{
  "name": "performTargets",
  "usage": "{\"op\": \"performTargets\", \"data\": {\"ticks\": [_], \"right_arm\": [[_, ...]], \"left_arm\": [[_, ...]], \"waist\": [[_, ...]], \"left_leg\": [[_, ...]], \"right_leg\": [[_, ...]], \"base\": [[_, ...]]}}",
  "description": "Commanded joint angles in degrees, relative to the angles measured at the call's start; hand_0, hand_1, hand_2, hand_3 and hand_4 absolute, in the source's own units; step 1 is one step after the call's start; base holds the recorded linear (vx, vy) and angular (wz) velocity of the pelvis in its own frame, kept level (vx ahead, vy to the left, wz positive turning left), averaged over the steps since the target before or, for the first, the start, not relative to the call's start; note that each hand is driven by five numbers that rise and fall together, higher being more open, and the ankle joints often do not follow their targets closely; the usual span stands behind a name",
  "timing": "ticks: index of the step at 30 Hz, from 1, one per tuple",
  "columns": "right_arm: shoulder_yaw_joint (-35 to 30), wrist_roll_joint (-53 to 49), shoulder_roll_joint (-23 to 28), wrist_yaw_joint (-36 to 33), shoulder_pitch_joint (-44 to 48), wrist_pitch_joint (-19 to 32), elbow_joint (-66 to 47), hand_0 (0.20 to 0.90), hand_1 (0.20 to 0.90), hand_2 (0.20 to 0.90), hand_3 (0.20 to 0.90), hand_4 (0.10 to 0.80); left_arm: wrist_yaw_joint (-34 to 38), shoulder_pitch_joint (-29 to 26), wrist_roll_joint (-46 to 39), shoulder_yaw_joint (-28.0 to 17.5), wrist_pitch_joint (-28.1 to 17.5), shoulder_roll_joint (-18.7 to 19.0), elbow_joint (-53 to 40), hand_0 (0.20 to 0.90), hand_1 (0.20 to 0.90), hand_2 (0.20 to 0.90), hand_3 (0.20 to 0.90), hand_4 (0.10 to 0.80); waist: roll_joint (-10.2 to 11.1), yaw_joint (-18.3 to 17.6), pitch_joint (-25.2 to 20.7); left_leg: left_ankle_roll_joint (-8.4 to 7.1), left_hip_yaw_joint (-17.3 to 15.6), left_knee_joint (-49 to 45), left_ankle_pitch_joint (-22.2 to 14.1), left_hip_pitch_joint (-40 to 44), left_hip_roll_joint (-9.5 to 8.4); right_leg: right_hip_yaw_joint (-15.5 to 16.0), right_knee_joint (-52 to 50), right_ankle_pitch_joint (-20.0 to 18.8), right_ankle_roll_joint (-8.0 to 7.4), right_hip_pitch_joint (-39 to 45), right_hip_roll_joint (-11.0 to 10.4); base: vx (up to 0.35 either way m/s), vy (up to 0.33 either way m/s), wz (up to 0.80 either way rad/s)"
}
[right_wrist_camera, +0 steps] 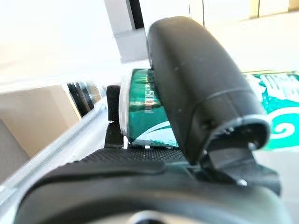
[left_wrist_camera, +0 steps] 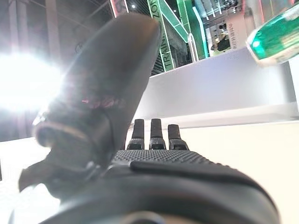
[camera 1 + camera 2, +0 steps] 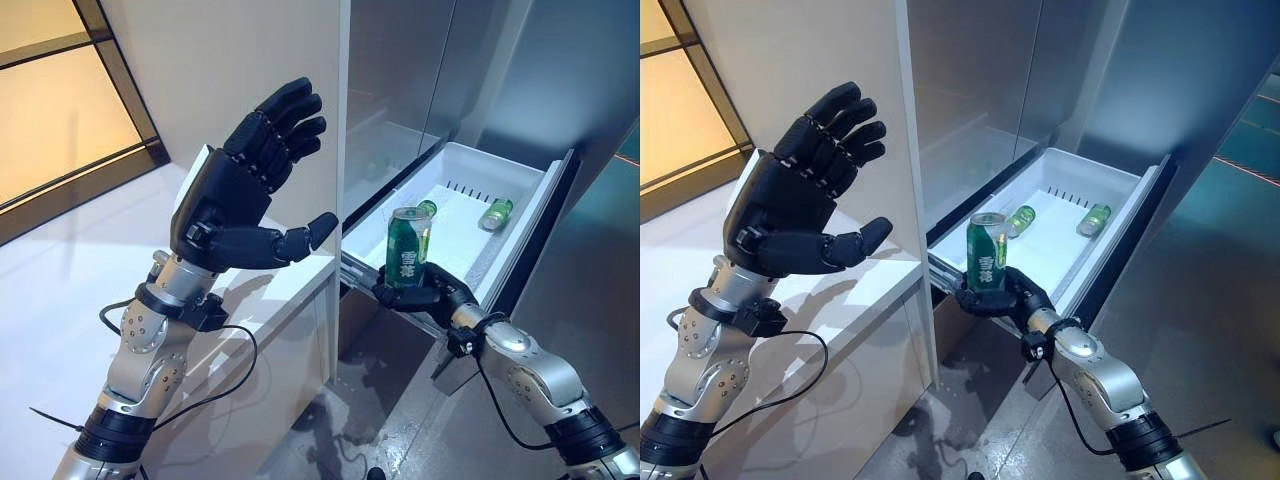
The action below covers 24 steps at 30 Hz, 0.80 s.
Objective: Put drinks into fridge and close the fridge
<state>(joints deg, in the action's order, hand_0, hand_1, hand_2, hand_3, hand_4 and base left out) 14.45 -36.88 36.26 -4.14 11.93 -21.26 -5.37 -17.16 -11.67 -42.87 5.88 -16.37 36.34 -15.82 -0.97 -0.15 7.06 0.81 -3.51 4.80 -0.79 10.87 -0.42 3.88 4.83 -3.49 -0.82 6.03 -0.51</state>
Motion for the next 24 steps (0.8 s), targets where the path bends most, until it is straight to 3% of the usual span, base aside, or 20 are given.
{"op": "performTargets", "data": {"ticks": [1,6,11,12,13,17,24], "right_arm": [[-8.1,3.1,1.0,-5.1,18.3,13.5,-3.0,0.3,0.3,0.3,0.2,0.1],[-8.4,3.9,5.0,-11.1,26.1,16.6,3.6,0.3,0.3,0.3,0.2,0.1],[-5.2,-1.5,10.9,-15.3,38.2,17.9,15.8,0.3,0.3,0.3,0.2,0.1],[-5.0,-1.6,11.0,-15.3,38.4,17.9,16.0,0.3,0.3,0.3,0.2,0.1],[-3.3,-1.5,12.5,-15.4,42.2,18.3,21.6,0.3,0.3,0.3,0.2,0.1],[1.2,1.6,15.3,-13.4,49.2,18.2,34.1,0.3,0.3,0.3,0.2,0.1],[8.1,11.1,16.6,-10.5,54.8,16.7,49.2,0.3,0.3,0.3,0.2,0.1]], "left_arm": [[-1.5,-7.8,-2.5,1.5,3.3,1.2,0.8,0.9,0.9,0.9,0.9,0.8],[-6.2,-8.7,-9.9,5.2,13.1,0.5,3.4,0.9,0.9,0.9,0.9,0.8],[-13.2,-7.3,-17.6,11.7,23.0,-4.2,6.2,0.9,0.9,0.9,0.9,0.8],[-13.2,-7.3,-17.6,11.6,23.0,-4.3,6.2,0.9,0.9,0.9,0.9,0.8],[-14.8,-5.8,-18.2,14.4,26.2,-6.6,7.1,0.9,0.9,0.9,0.9,0.8],[-16.0,-1.6,-19.8,20.2,30.7,-9.2,7.4,0.9,0.9,0.9,0.9,0.8],[-16.1,5.0,-23.0,28.8,39.6,-11.7,9.3,0.9,0.9,0.9,0.9,0.8]], "waist": [[1.4,-0.3,-4.2],[1.4,0.2,-3.9],[1.6,1.5,-4.0],[1.6,1.4,-3.9],[1.7,2.0,-4.0],[2.0,3.2,-3.7],[2.1,5.0,-1.7]], "left_leg": [[0.94,1.8,-1.8,-2.4,-1.7,-2.79],[0.99,2.1,-2.6,-2.9,-1.6,-2.98],[0.86,2.9,-2.9,-3.1,-1.6,-3.27],[0.87,2.9,-2.9,-3.1,-1.6,-3.27],[0.82,3.3,-3.1,-3.1,-1.7,-3.36],[0.78,4.2,-3.6,-3.0,-2.2,-3.63],[0.99,5.2,-4.4,-3.0,-3.2,-3.67]], "right_leg": [[0.4,-5.0,6.6,-2.55,0.9,0.6],[0.7,-5.4,6.8,-2.5,1.1,0.7],[1.5,-5.3,6.7,-2.39,1.6,0.4],[1.5,-5.3,6.7,-2.39,1.6,0.4],[1.8,-5.4,6.7,-2.31,1.6,0.3],[2.5,-5.6,6.8,-2.3,1.7,0.0],[3.9,-7.2,7.7,-2.04,1.4,-0.6]], "base": [[0.0,0.0,0.0],[0.037,0.018,0.02],[0.057,0.022,0.06],[0.073,0.024,0.07],[0.07,0.021,0.05],[0.08,0.019,0.14],[0.058,-0.009,0.18]]}}
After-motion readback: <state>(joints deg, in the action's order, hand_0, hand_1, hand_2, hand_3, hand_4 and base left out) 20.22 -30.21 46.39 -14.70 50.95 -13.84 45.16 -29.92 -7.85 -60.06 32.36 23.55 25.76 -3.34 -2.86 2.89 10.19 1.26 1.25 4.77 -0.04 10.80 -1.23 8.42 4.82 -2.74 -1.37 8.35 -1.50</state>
